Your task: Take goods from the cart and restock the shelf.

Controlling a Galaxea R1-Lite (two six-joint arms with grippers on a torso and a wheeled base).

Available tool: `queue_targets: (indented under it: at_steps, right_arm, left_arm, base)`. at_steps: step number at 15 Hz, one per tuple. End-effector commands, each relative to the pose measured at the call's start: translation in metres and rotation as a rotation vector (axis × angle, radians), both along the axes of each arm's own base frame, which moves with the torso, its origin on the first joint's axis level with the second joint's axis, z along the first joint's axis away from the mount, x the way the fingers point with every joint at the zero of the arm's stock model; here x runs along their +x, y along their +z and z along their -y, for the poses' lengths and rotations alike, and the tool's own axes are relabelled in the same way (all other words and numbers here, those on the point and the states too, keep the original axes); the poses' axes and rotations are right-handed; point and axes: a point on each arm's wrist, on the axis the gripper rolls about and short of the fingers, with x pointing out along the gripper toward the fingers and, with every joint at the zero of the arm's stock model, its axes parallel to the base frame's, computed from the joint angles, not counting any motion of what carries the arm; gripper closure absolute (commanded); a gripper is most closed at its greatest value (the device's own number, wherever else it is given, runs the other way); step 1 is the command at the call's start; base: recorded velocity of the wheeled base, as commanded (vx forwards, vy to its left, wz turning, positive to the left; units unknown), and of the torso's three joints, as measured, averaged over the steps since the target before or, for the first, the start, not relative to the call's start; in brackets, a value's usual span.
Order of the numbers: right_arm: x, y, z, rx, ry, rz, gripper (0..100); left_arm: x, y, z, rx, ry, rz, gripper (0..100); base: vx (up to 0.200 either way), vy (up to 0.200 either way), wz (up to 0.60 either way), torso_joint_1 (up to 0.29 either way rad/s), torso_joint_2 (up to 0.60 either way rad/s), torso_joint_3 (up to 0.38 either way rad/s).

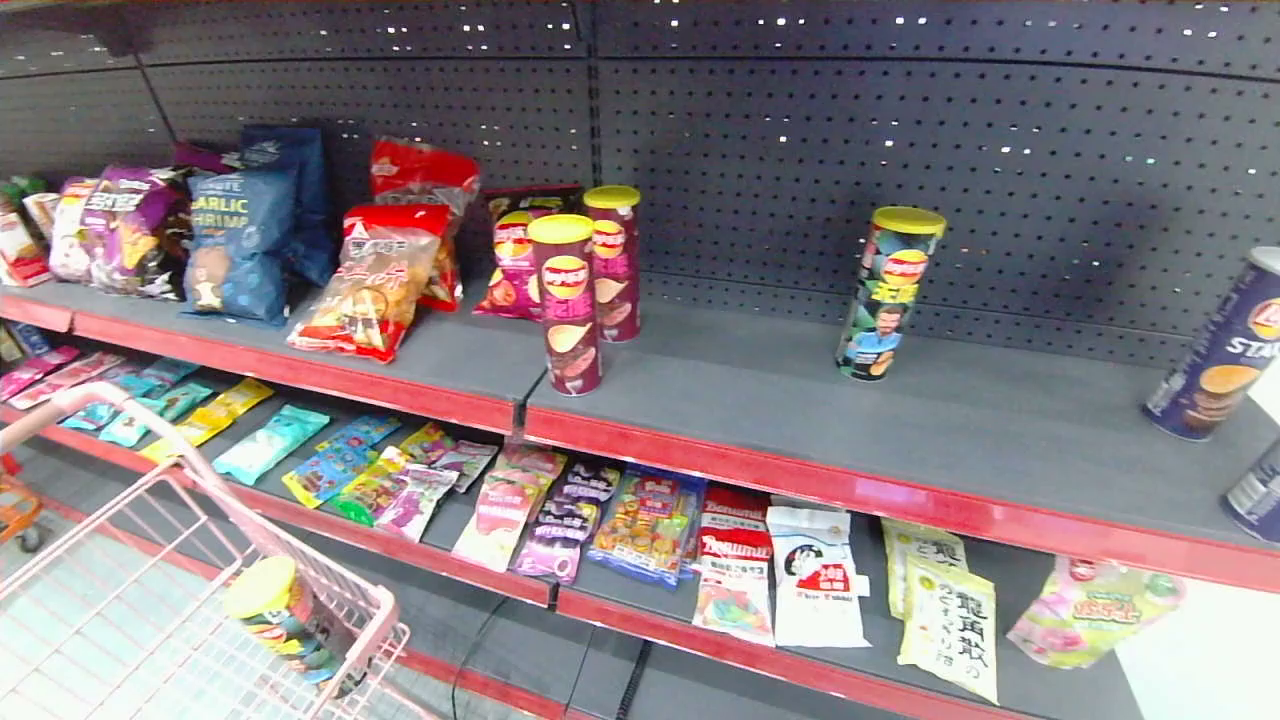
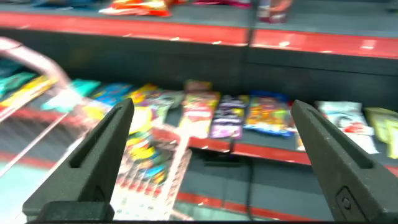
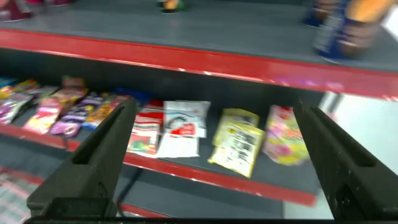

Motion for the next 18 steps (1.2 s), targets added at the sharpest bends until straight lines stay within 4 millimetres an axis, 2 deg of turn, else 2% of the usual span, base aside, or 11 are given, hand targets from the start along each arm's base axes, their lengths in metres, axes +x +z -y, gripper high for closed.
queue_targets:
  at_steps: [1,8,15,18]
  right_arm:
    - [0.0001,0.0001,0.0,0.0,0.0,-0.002,0]
    - [0.0,0.0,0.0,0.0,-0.001,0.0,0]
    - [0.0,0.0002,0.0,0.001,-0.001,0.002,0]
    - [0.0,0.0002,0.0,0.001,-0.001,0.002,0]
  left_arm:
    - [0.0,0.0,0.0,0.0,0.001,0.0,0]
    - [0.0,0.0,0.0,0.0,0.001,0.0,0]
    - [0.0,0.0,0.0,0.0,0.001,0.0,0]
    - [0.0,0.0,0.0,0.0,0.001,0.0,0]
  base:
    - [0.0,0.0,0.6,-0.002,0.0,0.002]
    - [0.0,0.0,0.6,0.002,0.0,0.004]
    - [0.0,0.0,0.0,0.0,0.0,0.0]
    - [0.0,0.0,0.0,-0.106,0.24,0.144]
